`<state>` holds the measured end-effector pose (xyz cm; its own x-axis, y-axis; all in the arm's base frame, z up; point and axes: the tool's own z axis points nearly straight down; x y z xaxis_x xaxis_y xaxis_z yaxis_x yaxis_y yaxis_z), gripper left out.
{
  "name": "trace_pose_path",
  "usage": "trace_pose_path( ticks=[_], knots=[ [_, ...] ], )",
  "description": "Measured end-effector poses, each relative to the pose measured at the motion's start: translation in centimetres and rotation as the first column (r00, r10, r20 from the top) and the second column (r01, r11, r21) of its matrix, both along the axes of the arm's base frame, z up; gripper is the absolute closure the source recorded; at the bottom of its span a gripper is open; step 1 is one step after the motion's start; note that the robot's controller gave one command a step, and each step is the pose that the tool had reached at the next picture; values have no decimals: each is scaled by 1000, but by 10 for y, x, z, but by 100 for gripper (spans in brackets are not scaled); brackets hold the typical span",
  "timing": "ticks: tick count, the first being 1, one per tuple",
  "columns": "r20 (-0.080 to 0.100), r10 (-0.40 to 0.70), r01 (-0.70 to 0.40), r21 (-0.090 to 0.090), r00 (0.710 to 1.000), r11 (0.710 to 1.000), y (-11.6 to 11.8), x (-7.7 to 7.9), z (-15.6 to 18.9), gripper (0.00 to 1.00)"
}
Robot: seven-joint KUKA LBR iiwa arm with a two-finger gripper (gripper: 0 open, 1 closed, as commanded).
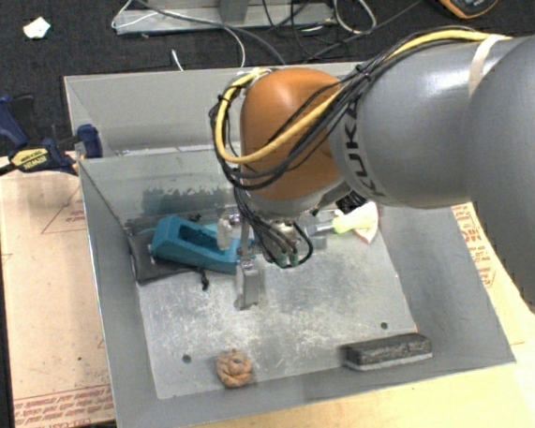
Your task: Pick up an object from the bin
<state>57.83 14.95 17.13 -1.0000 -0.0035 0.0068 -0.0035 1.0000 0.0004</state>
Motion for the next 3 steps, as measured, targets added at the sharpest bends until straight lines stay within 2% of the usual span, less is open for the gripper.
trace_pose_path(
  ticks=[1, 2, 3],
  knots=[
    [8, -3, 3, 1, 1000, 1000, -1, 2, 5, 0],
    [16, 62, -62, 3, 998, 998, 17, 44, -42, 0],
    [11, 49, -49, 3, 999, 999, 19, 45, -51, 0]
  ],
)
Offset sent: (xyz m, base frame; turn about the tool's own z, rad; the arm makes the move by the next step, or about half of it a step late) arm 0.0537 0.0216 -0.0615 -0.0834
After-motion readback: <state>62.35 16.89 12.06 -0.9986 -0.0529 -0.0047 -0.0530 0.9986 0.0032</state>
